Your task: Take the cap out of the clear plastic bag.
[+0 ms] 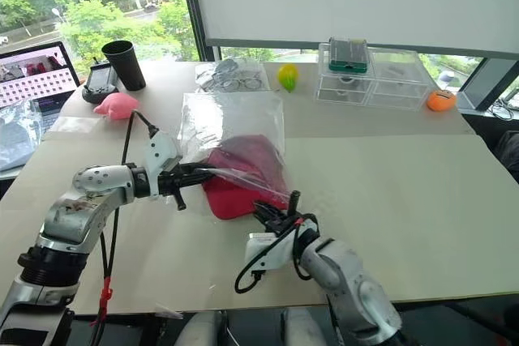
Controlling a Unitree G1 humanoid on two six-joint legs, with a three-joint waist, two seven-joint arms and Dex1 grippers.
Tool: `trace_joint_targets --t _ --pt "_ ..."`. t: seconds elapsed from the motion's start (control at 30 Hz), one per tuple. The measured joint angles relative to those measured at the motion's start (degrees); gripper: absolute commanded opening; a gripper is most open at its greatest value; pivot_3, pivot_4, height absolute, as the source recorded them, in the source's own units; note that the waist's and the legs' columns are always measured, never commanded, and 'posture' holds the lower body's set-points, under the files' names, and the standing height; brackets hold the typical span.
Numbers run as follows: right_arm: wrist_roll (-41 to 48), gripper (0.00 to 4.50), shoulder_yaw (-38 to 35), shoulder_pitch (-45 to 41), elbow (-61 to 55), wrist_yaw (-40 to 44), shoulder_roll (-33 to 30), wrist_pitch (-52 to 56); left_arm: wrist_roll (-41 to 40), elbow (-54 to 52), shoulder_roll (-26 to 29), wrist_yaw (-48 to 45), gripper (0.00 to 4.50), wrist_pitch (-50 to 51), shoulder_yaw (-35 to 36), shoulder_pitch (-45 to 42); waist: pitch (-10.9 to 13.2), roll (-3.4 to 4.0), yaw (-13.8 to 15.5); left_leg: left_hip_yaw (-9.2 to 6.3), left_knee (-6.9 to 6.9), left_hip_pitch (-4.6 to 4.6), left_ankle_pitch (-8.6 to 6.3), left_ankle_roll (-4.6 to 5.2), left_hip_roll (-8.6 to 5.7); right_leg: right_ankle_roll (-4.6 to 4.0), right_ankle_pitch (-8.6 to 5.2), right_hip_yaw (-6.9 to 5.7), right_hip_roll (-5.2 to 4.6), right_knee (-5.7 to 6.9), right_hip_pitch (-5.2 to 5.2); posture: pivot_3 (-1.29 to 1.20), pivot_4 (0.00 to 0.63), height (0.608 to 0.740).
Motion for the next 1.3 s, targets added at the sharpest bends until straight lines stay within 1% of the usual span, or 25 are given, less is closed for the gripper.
trace_joint_targets --t 0.07,0.2,0.3,0.37,0.4,0.43,0.5,0.53,0.63,0.73,0.83,0.93,1.03,1.1,1.17,1.3 --pt "4.21 0.03 -1.81 1.26 -3.46 2.64 -0.14 0.85 0.08 0.84 -0.57 -0.10 0.55 -0.41 -0.12 -0.15 0.00 0.00 -0.04 0.00 0.00 0.00 0.00 0.00 0.00 0.00 0.00 0.01 0.00 0.00 0.00 0.00 0.150 0.740" --pt "13.85 0.03 -4.40 3.09 -9.66 8.71 0.12 6.33 0.68 2.43 -1.47 -0.17 0.55 -1.71 -0.79 -1.37 0.00 0.00 -0.13 0.00 0.00 0.00 0.00 0.00 0.00 0.00 0.00 0.01 0.00 0.00 0.00 0.00 0.150 0.740" --pt "21.74 0.03 -6.28 3.02 -14.46 12.92 1.04 13.07 1.25 3.42 -1.87 -0.27 0.55 -2.80 -0.93 -1.78 0.00 0.00 -0.17 0.00 0.00 0.01 0.00 0.00 0.00 0.00 0.00 0.01 0.00 0.00 0.01 0.00 0.150 0.740" --pt "27.36 0.03 -8.21 1.27 -16.83 15.44 1.67 20.33 1.26 4.11 -2.36 -0.47 0.55 -3.47 -1.00 -2.04 0.00 0.00 -0.15 0.00 0.01 0.01 0.00 0.00 0.00 0.00 0.01 0.01 0.00 0.01 0.02 0.00 0.150 0.740" --pt "28.04 0.03 -8.63 0.93 -17.02 15.65 1.69 21.21 1.26 4.16 -2.45 -0.49 0.55 -3.55 -1.01 -2.09 0.00 0.00 -0.14 0.00 0.02 0.01 0.00 0.00 0.00 0.00 0.01 0.01 0.00 0.01 0.02 0.00 0.150 0.740" --pt "31.24 0.03 -10.85 -1.07 -17.85 16.90 1.72 25.85 1.25 4.33 -2.85 -0.56 0.55 -3.84 -1.09 -2.45 0.00 -0.01 -0.05 0.00 0.05 0.01 0.00 0.00 0.00 0.01 0.02 0.01 0.00 0.00 0.04 0.00 0.150 0.740" --pt "42.10 0.03 -17.97 -7.71 -18.35 20.14 1.94 38.68 1.32 5.22 -3.31 -0.61 0.55 -4.28 -1.12 -3.34 0.01 0.00 -0.02 0.00 0.05 -0.02 0.00 0.00 -0.01 0.00 0.04 0.01 -0.01 0.01 0.02 0.00 0.150 0.740" --pt "44.90 0.03 -20.76 -9.99 -18.38 20.93 1.40 41.56 1.35 5.37 -3.45 -0.58 0.55 -4.56 -1.12 -3.59 0.00 0.00 0.01 -0.01 0.05 -0.02 0.00 0.00 -0.01 0.00 0.04 0.01 -0.01 0.00 0.02 0.00 0.150 0.740" --pt "58.25 0.03 -31.75 -16.87 -18.37 23.97 -1.29 54.03 1.74 5.73 -3.83 -0.32 0.55 -5.27 -1.19 -3.73 0.01 0.00 0.07 -0.04 -0.02 -0.07 0.00 0.01 0.00 -0.16 0.09 -0.03 0.00 -0.02 -0.02 0.00 0.150 0.740" --pt "69.96 0.03 -40.04 -19.77 -17.81 26.23 -5.73 63.02 1.97 6.62 -4.19 -0.18 0.55 -5.55 -1.36 -3.73 0.01 0.00 0.39 -0.05 -0.03 -0.20 -0.01 0.02 -0.01 -0.32 0.18 -0.05 -0.01 -0.06 -0.08 0.00 0.150 0.740" --pt "77.43 0.03 -45.12 -20.14 -15.32 27.42 -9.84 66.60 2.47 7.34 -4.32 -0.05 0.55 -5.92 -1.36 -3.71 0.01 0.00 0.76 -0.04 -0.02 -0.21 -0.01 0.02 -0.02 -0.27 0.15 -0.05 -0.02 -0.09 -0.07 0.00 0.150 0.740" --pt "82.22 0.03 -47.02 -22.34 -11.45 24.87 -9.22 68.06 2.53 7.47 -4.69 0.07 0.55 -6.16 -1.36 -3.71 0.01 0.00 0.54 -0.02 -0.01 -0.19 0.00 0.02 -0.02 -0.05 0.05 -0.01 -0.02 -0.07 -0.09 0.00 0.150 0.740" --pt "87.14 0.03 -49.28 -25.02 -8.06 20.56 -7.70 68.30 2.55 7.47 -5.03 0.22 0.55 -6.24 -1.35 -3.71 0.01 0.00 0.53 -0.04 0.00 -0.17 0.00 0.02 -0.02 -0.03 0.05 -0.02 -0.01 -0.05 -0.07 0.00 0.150 0.740" --pt "89.58 0.03 -50.69 -27.59 -5.14 16.17 -5.27 68.36 2.65 7.57 -5.01 0.32 0.55 -6.29 -1.30 -3.70 0.01 0.00 0.39 -0.03 0.00 -0.21 0.00 0.02 -0.02 -0.04 0.07 0.00 -0.01 -0.06 -0.09 0.00 0.150 0.740" --pt "94.35 0.03 -54.03 -31.33 -0.63 9.41 -1.24 68.30 2.87 7.60 -5.15 0.33 0.55 -6.37 -1.32 -3.70 0.01 0.00 0.29 -0.04 0.01 -0.24 0.00 0.02 -0.03 -0.19 0.18 0.00 -0.02 -0.06 -0.10 0.00 0.150 0.740" --pt "104.37 0.03 -58.23 -33.07 3.97 0.82 0.79 67.83 3.41 7.66 -5.10 0.20 0.55 -6.46 -1.31 -3.68 0.02 0.02 0.41 -0.05 -0.01 -0.31 0.00 0.03 -0.02 -0.32 0.25 -0.02 -0.02 -0.09 -0.12 0.00 0.150 0.740"
